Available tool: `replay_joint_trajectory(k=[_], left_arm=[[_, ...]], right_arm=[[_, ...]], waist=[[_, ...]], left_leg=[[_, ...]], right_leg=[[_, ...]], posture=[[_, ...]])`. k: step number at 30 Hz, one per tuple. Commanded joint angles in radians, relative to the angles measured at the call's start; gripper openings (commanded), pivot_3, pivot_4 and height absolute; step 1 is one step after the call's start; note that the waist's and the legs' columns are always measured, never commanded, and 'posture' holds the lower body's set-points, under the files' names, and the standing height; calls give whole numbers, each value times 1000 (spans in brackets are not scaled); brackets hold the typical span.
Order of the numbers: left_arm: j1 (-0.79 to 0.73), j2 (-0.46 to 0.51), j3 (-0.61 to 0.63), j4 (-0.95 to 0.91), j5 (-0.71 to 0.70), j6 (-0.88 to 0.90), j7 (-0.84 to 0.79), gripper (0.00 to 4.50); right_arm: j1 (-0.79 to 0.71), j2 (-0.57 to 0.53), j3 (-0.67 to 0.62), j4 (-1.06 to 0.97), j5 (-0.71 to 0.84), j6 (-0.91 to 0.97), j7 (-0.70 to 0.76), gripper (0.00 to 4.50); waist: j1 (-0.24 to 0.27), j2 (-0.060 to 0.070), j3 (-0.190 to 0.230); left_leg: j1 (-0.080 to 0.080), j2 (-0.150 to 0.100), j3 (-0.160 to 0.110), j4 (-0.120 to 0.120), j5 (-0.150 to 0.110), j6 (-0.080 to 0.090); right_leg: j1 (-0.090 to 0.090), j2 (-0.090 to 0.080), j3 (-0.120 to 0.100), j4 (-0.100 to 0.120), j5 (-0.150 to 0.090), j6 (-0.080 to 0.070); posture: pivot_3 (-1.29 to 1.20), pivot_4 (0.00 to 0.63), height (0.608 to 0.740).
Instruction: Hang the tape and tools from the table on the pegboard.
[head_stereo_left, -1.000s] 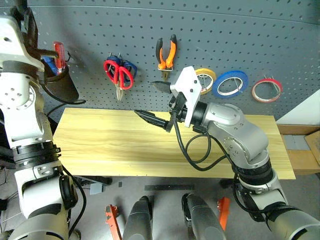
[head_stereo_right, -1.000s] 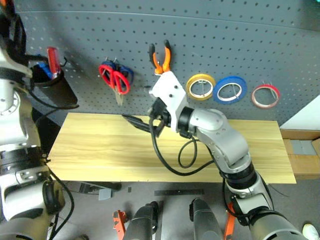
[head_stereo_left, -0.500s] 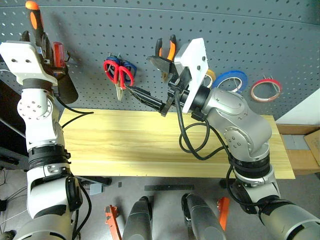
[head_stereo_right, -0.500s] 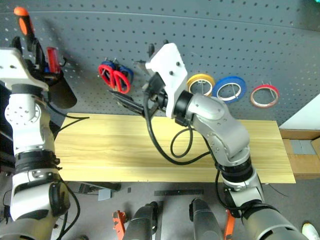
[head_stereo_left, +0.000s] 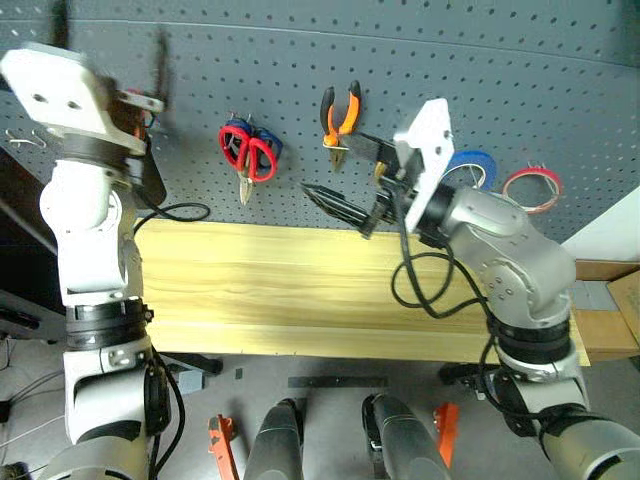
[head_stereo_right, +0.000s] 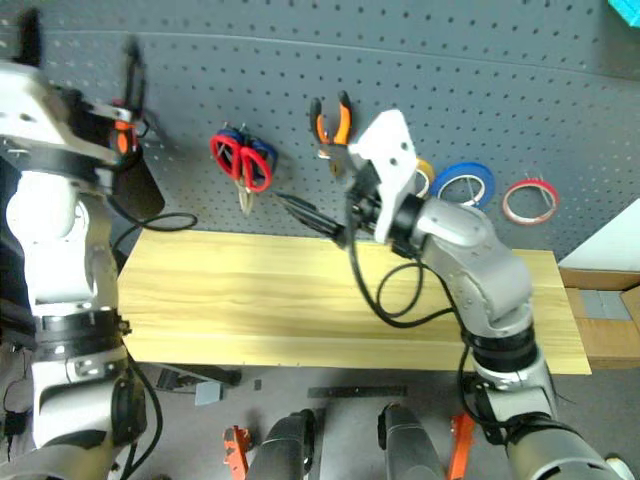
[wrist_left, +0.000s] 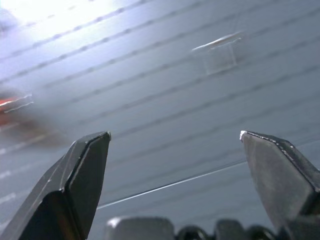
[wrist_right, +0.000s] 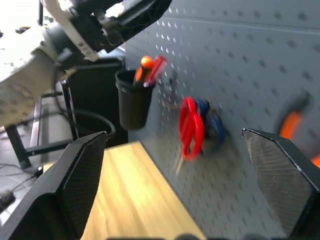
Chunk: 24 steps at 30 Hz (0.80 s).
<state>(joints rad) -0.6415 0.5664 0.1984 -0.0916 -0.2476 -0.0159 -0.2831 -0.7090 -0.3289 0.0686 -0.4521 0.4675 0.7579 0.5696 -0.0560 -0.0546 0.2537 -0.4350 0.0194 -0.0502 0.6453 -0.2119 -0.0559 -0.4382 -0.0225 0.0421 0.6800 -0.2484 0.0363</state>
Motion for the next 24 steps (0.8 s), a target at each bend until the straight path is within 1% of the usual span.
replay_joint_trajectory(k=[1, 3, 5, 7, 9, 10, 11, 13, 16, 19, 21, 24], left_arm=[[124, -13, -97, -214, -154, 297, -78, 4475], [172, -39, -113, -294, -162, 418, -18, 4475], [219, -57, -138, -333, -124, 452, 9, 4475], [270, -74, -151, -353, -120, 497, 20, 4475], [322, -92, -151, -334, -112, 516, 27, 4475], [356, -99, -150, -312, -100, 500, 23, 4475], [386, -104, -151, -292, -86, 485, 19, 4475], [445, -126, -138, -231, -60, 457, 30, 4475], [509, -168, -111, -140, -26, 401, 58, 4475], [555, -202, -78, -25, 31, 318, 114, 4475], [571, -219, -49, 54, 51, 270, 144, 4475], [575, -234, -28, 138, 81, 195, 167, 4475]], right_arm=[[90, -50, -46, -94, 33, 19, -4, 4500], [142, -69, -50, -103, 38, 18, -8, 4500], [200, -87, -41, -101, 27, 8, -9, 4500], [267, -98, -17, -81, -1, -14, -11, 4500], [329, -100, 15, -44, -56, -75, -21, 4500], [358, -88, 25, -15, -88, -113, -39, 4500], [384, -74, 32, 15, -120, -153, -61, 4500], [433, -40, 39, 105, -206, -271, -125, 4500], [486, 17, 14, 252, -289, -431, -212, 4500], [526, 49, 8, 408, -367, -622, -268, 4500], [541, 65, -4, 503, -388, -698, -291, 4500], [541, 79, -36, 621, -389, -773, -311, 4500]], waist=[[-5, 4, -14], [-11, 4, -15], [-19, 4, -18], [-24, 8, -33], [-27, 11, -41], [-28, 12, -48], [-29, 12, -57], [-30, 12, -68], [-28, 12, -88], [-28, 12, -99], [-28, 12, -115], [-28, 12, -125]], left_leg=[[1, 0, 0, 0, 0, 0], [3, -5, -1, 1, 0, 0], [4, -4, -2, 2, 1, 0], [5, -4, -3, 1, 3, 0], [10, -5, -2, 1, 3, 0], [18, -5, -2, -1, 2, 0], [20, -5, -1, -1, 2, 0], [21, -5, -1, -1, 2, 0], [22, -5, -1, 0, 2, 0], [34, -6, 0, -1, 2, 0], [35, -6, 0, -1, 2, 0], [36, -5, 1, -1, 2, 0]], right_leg=[[1, 0, 0, 0, 0, 0], [3, 2, 1, 2, 0, 0], [3, 3, 0, 3, 1, -1], [3, 4, 0, 4, 1, -2], [10, 4, 1, 3, 1, -2], [18, 4, 1, 0, 1, -1], [19, 4, 1, 0, 1, -1], [20, 4, 2, 0, -1, 2], [22, 4, 2, 0, -2, 2], [34, 4, 3, -2, -2, 3], [35, 4, 3, -2, -3, 3], [35, 4, 4, -1, -3, 3]], posture=[[-79, 142, 740], [-80, 133, 740], [-80, 125, 740], [-86, 118, 740], [-86, 107, 740], [-88, 100, 740], [-88, 96, 740], [-83, 84, 740], [-76, 65, 740], [-72, 48, 740], [-65, 38, 740], [-60, 30, 740]])
